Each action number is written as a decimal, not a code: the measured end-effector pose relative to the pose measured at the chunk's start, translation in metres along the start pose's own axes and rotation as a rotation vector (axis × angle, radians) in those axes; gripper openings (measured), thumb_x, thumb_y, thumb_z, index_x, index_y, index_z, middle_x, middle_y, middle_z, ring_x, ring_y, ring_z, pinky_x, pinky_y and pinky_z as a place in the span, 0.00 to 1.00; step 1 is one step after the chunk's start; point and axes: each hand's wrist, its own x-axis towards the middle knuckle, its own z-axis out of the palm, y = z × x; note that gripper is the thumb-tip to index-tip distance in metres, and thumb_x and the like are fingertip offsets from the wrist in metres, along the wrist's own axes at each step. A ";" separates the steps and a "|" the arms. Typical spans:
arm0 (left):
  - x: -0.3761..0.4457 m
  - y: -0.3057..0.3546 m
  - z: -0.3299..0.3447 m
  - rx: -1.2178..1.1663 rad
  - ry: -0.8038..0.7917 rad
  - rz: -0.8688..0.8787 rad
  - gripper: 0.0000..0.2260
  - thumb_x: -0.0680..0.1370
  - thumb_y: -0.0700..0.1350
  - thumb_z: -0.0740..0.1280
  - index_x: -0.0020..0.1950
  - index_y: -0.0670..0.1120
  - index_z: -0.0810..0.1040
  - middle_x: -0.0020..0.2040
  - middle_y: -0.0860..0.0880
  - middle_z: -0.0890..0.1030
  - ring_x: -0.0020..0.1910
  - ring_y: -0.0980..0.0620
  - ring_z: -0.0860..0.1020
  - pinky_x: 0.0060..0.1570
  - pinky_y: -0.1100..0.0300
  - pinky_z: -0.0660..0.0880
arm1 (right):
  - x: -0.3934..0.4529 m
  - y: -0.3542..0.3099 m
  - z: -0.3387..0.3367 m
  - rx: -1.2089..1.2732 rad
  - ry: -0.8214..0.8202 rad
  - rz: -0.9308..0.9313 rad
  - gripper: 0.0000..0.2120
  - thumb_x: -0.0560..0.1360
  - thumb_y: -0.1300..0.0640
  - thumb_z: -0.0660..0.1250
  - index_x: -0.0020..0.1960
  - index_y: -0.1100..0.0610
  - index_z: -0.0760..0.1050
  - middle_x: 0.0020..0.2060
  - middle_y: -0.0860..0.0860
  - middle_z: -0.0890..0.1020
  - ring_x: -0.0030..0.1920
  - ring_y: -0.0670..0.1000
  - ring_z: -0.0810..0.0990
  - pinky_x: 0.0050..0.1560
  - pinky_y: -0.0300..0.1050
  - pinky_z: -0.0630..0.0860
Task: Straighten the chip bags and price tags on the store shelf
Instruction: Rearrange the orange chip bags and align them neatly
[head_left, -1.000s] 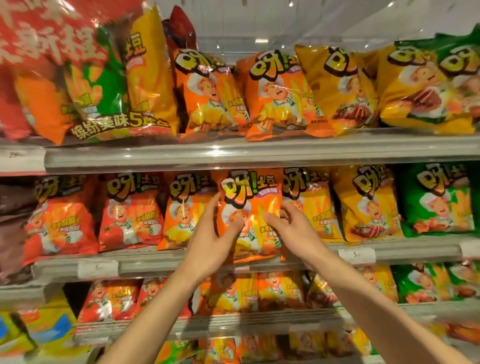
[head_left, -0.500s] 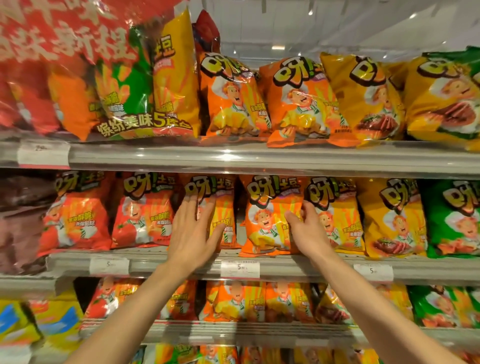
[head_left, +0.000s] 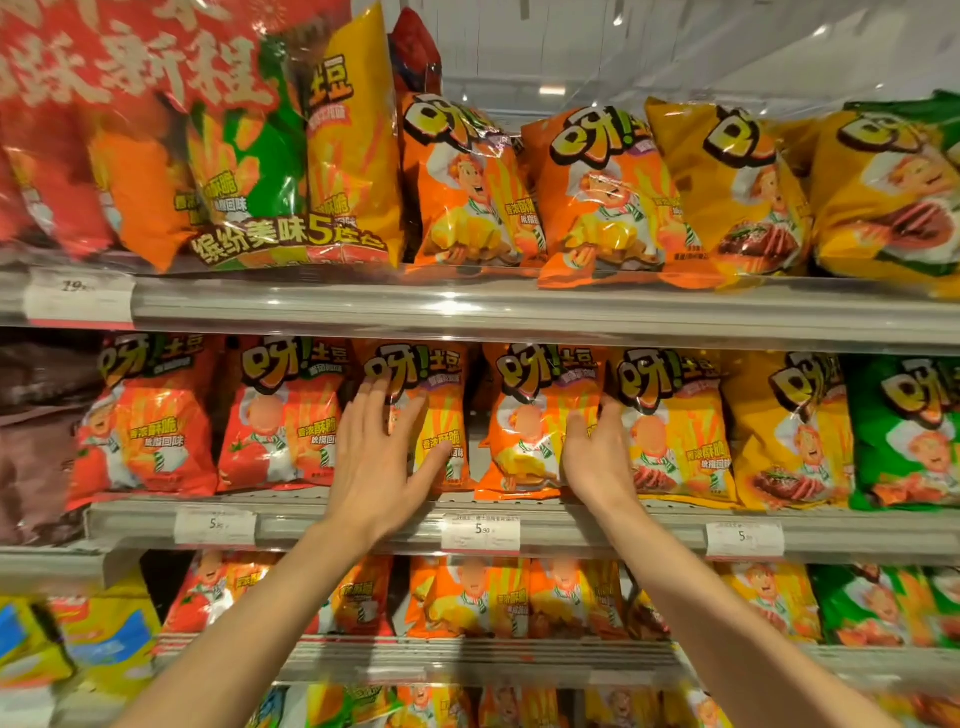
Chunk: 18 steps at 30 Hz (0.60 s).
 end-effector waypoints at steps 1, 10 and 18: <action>0.004 0.003 -0.001 -0.003 0.010 -0.025 0.28 0.80 0.66 0.56 0.76 0.54 0.62 0.77 0.39 0.57 0.78 0.40 0.52 0.75 0.41 0.54 | -0.001 0.000 0.000 -0.033 0.007 -0.035 0.26 0.84 0.51 0.54 0.78 0.59 0.55 0.74 0.58 0.66 0.74 0.59 0.65 0.71 0.52 0.64; 0.038 0.011 0.013 0.105 -0.036 -0.237 0.37 0.75 0.74 0.52 0.78 0.54 0.60 0.77 0.34 0.57 0.76 0.35 0.56 0.67 0.40 0.64 | -0.016 -0.006 0.005 -0.755 0.133 -0.541 0.31 0.80 0.36 0.53 0.74 0.55 0.65 0.71 0.62 0.67 0.73 0.63 0.63 0.74 0.66 0.57; 0.019 0.007 0.011 -0.061 0.135 -0.152 0.29 0.78 0.65 0.62 0.75 0.52 0.65 0.75 0.39 0.58 0.74 0.38 0.58 0.66 0.39 0.65 | -0.019 -0.003 0.017 -0.721 0.192 -0.477 0.33 0.76 0.35 0.57 0.72 0.56 0.66 0.69 0.61 0.69 0.74 0.61 0.62 0.72 0.61 0.62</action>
